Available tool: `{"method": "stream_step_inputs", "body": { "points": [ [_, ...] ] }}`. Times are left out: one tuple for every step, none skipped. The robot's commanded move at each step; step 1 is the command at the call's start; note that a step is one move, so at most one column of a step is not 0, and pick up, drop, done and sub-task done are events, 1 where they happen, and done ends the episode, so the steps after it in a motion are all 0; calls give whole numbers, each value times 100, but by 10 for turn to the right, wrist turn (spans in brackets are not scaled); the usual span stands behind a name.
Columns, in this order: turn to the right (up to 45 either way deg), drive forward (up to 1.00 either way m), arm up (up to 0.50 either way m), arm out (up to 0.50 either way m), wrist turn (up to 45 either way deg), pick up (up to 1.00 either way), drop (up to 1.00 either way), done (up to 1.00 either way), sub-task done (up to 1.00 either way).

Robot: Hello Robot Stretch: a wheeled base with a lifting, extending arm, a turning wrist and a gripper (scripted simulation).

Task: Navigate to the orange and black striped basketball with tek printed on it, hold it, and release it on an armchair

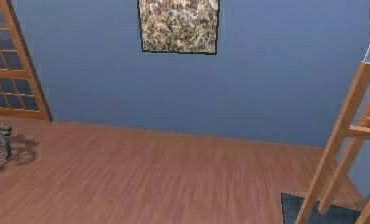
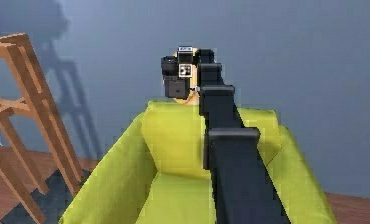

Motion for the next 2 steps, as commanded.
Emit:
{"method": "stream_step_inputs", "body": {
  "points": [
    [0,0,-38,0,0,0,0,0,0],
    [0,0,-32,0,0,0,0,0,0]
  ]
}}
